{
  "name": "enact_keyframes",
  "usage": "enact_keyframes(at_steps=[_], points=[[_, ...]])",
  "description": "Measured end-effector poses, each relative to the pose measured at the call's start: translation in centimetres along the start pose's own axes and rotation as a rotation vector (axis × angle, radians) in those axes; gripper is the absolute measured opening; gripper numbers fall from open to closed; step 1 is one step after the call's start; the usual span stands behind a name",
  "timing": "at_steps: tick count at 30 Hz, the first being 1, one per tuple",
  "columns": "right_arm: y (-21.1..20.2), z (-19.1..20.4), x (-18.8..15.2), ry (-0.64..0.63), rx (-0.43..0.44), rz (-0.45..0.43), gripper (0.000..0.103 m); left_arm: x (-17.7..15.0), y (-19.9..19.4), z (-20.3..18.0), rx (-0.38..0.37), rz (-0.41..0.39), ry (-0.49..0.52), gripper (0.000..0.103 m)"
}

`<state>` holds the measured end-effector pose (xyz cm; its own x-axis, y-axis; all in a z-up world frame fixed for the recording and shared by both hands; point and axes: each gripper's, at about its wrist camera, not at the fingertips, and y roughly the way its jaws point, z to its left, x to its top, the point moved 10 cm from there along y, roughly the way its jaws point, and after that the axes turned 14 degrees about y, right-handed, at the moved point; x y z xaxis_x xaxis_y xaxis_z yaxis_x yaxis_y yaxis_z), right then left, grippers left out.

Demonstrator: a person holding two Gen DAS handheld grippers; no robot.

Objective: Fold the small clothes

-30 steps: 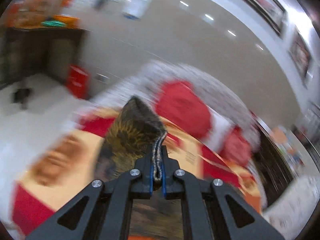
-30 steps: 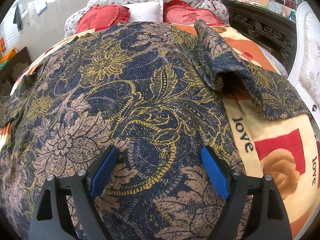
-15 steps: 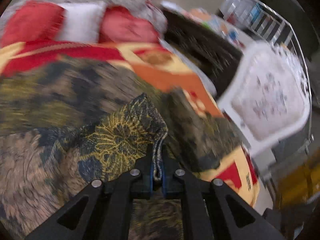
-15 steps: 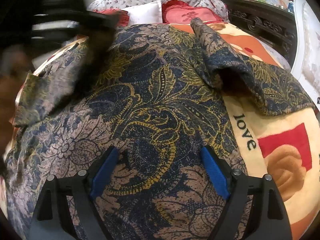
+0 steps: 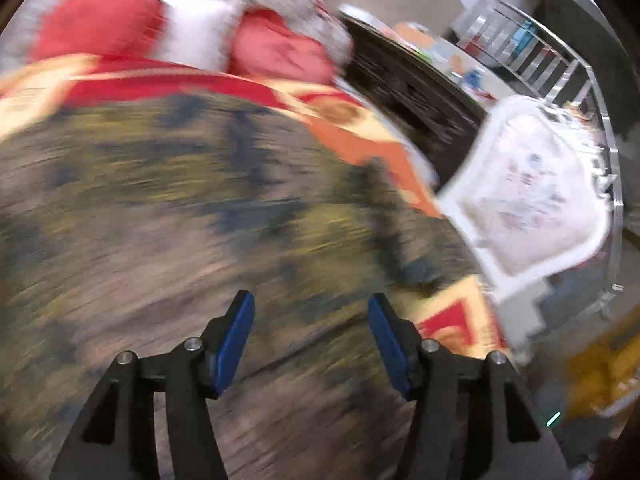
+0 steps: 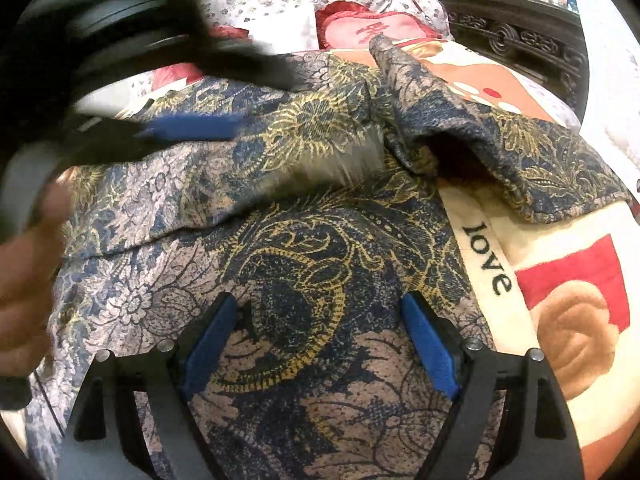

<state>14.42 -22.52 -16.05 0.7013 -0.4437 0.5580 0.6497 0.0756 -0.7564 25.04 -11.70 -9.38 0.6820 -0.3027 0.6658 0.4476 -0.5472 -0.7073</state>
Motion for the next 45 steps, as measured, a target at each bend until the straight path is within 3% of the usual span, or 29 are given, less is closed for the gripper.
enact_keyframes(at_steps=[2,5,6,8,9,12,13,15,17,19,22,25,27,29,30,33,35,38,41,42,45], points=[[-2.2,0.6,1.2,0.006,0.04,-0.054,0.07,-3.4,-3.1,3.5,0.203,-0.029,0.015,0.062],[-5.0,3.9,4.8,-0.088,0.113,-0.211,0.07,-7.6,-4.9,6.8,0.361,-0.015,-0.015,0.057],[-4.4,5.8,5.9,-0.148,0.148,-0.207,0.07,-8.4,-5.2,7.4,0.395,-0.013,-0.029,0.056],[-1.8,8.3,6.3,-0.226,0.174,-0.109,0.063,-9.8,-5.9,8.7,0.471,-0.017,-0.065,0.054],[-0.5,9.5,6.2,-0.263,0.184,-0.063,0.049,-10.4,-6.0,9.1,0.49,-0.02,-0.079,0.054],[4.2,10.4,4.5,-0.358,0.208,0.124,0.044,-12.0,-5.1,10.0,0.5,0.011,-0.107,0.056],[5.9,9.3,3.7,-0.424,0.138,0.158,0.036,-11.9,-5.4,10.0,0.504,-0.002,-0.11,0.062],[6.1,7.0,4.9,-0.436,0.074,0.094,0.026,-12.1,-5.2,10.2,0.511,0.005,-0.118,0.066],[6.1,4.1,6.4,-0.312,0.055,0.09,0.001,-12.1,-5.0,10.3,0.495,0.004,-0.122,0.073],[5.9,2.8,6.7,-0.2,0.117,0.134,0.001,-12.1,-4.6,10.3,0.489,0.013,-0.112,0.077],[5.2,4.2,6.7,-0.264,0.029,0.112,0.003,-12.0,-4.4,10.2,0.505,0.029,-0.092,0.08],[3.5,7.7,8.4,-0.241,0.108,0.027,0.016,-12.0,-4.2,10.1,0.505,0.032,-0.092,0.082],[4.4,8.5,10.2,-0.229,0.063,-0.016,0.029,-11.9,-4.0,10.2,0.505,0.036,-0.093,0.083],[7.4,6.4,10.1,-0.214,-0.046,0.052,0.036,-11.9,-4.0,10.2,0.509,0.038,-0.091,0.083],[9.0,5.6,9.5,-0.187,-0.054,0.102,0.038,-11.9,-4.0,10.2,0.509,0.039,-0.091,0.083],[8.1,5.8,9.7,-0.161,-0.033,0.086,0.038,-11.9,-4.0,10.3,0.505,0.037,-0.096,0.084],[5.7,7.0,9.0,-0.186,-0.033,0.041,0.038,-11.9,-3.8,10.2,0.505,0.039,-0.094,0.086],[3.0,9.2,5.7,-0.26,0.083,0.014,0.038,-11.9,-3.7,10.2,0.502,0.044,-0.09,0.088],[4.8,7.9,1.4,-0.34,-0.006,0.086,0.042,-11.9,-3.5,10.2,0.499,0.049,-0.087,0.089],[4.3,8.1,1.4,-0.342,0.005,0.039,0.045,-11.9,-3.5,10.1,0.499,0.05,-0.086,0.09],[3.6,7.9,1.5,-0.296,-0.006,0.121,0.045,-11.9,-3.4,10.1,0.498,0.054,-0.083,0.092]])
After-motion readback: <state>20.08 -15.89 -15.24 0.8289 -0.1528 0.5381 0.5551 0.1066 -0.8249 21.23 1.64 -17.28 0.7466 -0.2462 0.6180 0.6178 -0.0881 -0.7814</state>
